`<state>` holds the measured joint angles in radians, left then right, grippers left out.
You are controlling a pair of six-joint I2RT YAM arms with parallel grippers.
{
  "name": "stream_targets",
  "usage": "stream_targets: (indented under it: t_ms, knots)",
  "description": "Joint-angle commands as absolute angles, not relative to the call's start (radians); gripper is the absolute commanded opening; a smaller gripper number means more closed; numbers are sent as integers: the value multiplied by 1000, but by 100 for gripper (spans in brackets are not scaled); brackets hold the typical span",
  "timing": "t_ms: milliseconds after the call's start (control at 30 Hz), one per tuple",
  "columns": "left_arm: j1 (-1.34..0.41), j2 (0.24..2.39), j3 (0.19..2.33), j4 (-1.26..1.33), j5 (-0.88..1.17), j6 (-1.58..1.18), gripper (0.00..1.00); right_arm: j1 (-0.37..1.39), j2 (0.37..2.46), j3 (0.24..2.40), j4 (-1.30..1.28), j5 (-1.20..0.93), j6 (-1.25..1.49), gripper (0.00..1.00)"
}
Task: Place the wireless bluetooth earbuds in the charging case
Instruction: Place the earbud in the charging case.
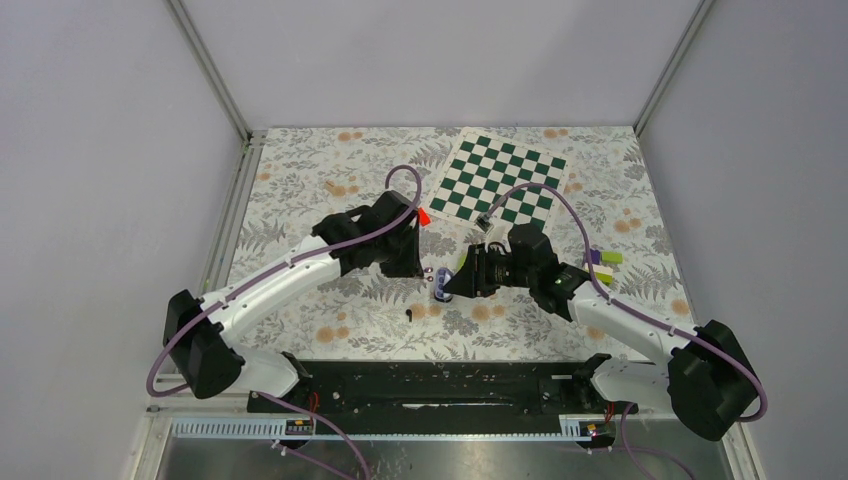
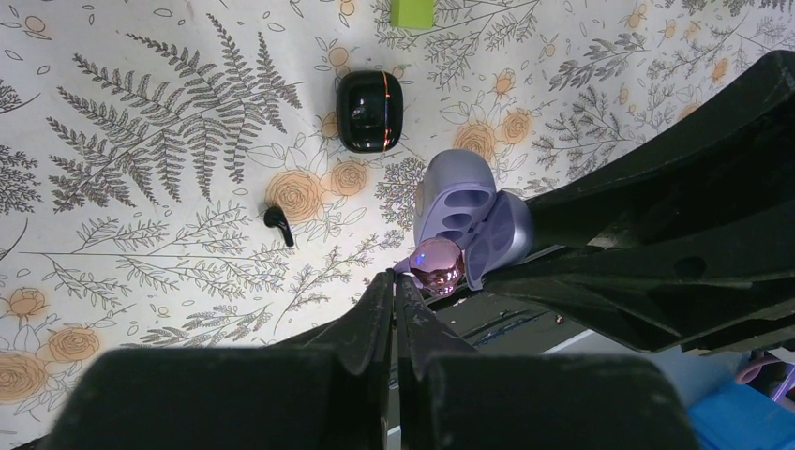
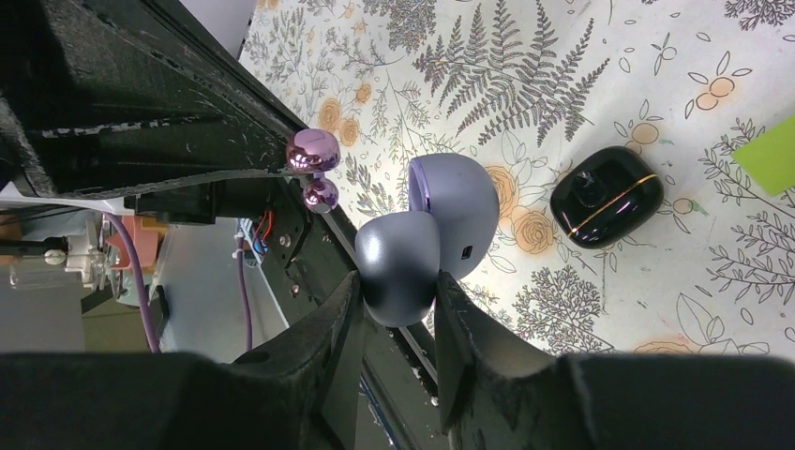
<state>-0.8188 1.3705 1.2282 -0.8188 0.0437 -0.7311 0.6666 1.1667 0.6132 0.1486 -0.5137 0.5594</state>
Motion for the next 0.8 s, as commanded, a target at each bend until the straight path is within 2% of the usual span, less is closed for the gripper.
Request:
stream_targets:
  t_ms: [0,767]
  knots:
    - [-828,1382,1249,-791,33,-746,0,671,1150,641,193,-513,577,0]
    - [-861,1432,1292,-778,-30,-756,0,671,1192,647,233,-601,613,0]
